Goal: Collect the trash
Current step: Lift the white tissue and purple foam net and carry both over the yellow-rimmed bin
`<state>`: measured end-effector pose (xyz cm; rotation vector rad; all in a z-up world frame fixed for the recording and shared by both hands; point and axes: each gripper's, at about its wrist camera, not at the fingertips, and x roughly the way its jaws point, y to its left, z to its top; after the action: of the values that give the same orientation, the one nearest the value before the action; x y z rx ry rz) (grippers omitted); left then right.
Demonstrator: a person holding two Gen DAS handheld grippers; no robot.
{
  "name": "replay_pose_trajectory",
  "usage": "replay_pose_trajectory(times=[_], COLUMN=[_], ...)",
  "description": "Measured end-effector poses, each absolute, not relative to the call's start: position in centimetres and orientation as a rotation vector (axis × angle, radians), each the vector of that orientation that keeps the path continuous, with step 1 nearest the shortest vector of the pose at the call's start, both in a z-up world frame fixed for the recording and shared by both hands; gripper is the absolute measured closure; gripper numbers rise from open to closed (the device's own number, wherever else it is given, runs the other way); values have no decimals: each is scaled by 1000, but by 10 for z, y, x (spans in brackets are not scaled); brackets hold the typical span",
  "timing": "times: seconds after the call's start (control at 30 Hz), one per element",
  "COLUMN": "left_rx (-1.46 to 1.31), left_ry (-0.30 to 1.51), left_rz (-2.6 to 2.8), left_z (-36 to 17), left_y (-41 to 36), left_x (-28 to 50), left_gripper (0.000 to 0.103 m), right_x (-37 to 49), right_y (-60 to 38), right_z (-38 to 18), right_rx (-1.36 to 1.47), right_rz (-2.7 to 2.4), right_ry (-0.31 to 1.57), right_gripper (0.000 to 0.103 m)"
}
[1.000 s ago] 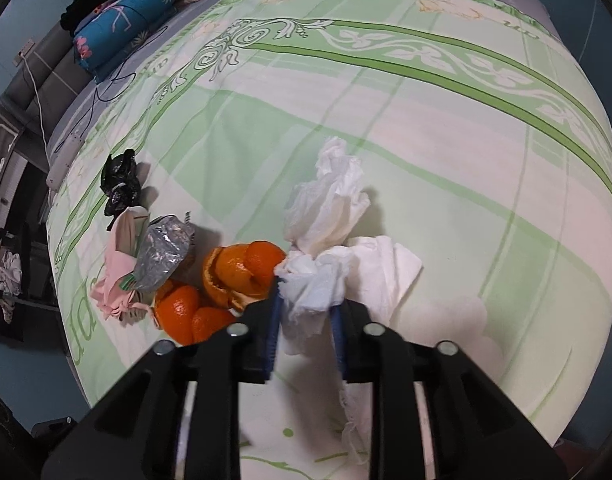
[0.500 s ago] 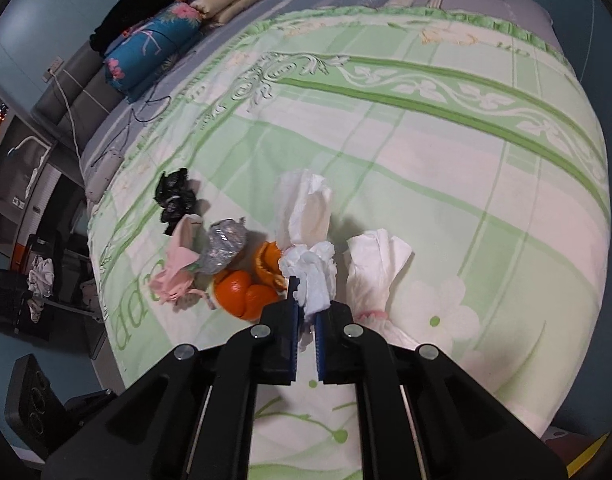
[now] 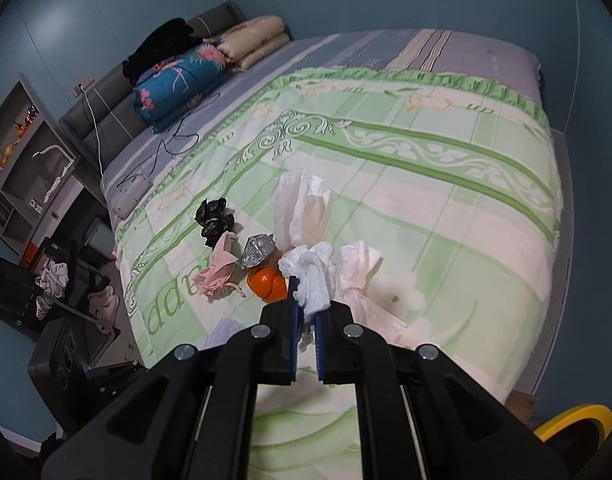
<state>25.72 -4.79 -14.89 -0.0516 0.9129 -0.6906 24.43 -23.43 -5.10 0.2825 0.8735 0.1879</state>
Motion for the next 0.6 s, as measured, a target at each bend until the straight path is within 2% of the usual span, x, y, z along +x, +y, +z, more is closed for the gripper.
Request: replay_pose_trajectory(times=[0.27,0.6], left_rx=[-19,53], left_ry=[860,829], left_rz=[-775,-847], left_z=[-120,-91], left_y=[-86,-146], left_x=[232,201], left_gripper=[77,77], right_x=[175,97], right_y=[-274,-330], right_z=[-14,7], right_rx=[282,318], right_rz=[115,-41], right_ry=[783,720], right_gripper=[97,97])
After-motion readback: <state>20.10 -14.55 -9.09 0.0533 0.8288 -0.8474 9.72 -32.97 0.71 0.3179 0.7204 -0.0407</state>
